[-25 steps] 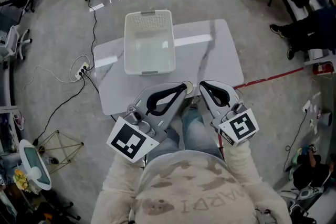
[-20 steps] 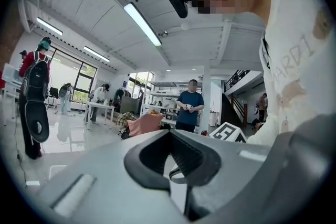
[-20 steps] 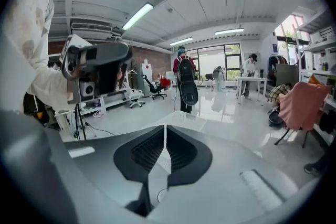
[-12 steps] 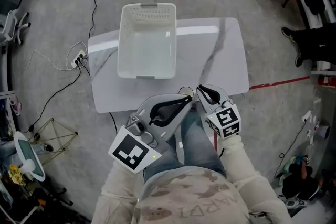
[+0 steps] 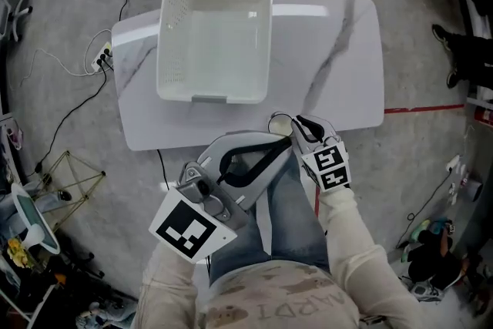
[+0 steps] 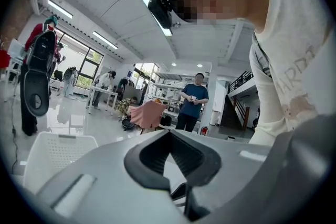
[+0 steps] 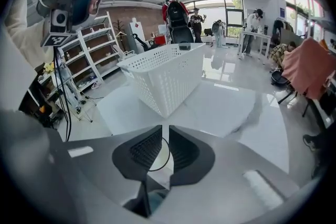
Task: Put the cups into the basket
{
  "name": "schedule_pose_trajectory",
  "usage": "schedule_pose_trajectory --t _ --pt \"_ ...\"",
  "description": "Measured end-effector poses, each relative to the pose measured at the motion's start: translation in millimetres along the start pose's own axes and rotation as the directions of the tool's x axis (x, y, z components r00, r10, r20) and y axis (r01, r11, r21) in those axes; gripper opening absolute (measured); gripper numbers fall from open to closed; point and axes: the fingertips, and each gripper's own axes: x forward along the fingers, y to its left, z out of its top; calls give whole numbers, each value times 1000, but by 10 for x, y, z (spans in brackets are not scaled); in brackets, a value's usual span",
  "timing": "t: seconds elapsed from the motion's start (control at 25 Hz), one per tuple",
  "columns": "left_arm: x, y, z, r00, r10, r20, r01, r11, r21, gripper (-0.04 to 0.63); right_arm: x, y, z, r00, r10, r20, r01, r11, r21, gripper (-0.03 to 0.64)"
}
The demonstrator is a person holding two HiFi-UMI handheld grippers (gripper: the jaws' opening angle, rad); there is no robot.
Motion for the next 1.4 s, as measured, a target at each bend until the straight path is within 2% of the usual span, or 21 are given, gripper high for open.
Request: schedule_pose_trajectory --t 0.28,0.56,1.12,1.4 --pt "19 50 -394 1000 -12 -24 12 999 -36 0 386 -53 -369 993 -11 -115 7 999 -34 69" --pt "-11 57 -545 999 -3 -33 1 998 -60 0 583 -3 -560 977 -14 -212 -5 996 -93 75" --pt "-55 50 -595 999 15 -44 -17 998 -57 0 705 -26 -630 959 -45 -280 15 994 -111 55" --pt "-100 26 -480 998 33 -50 -35 999 -38 0 440 -27 -528 970 -46 -240 29 997 -73 55"
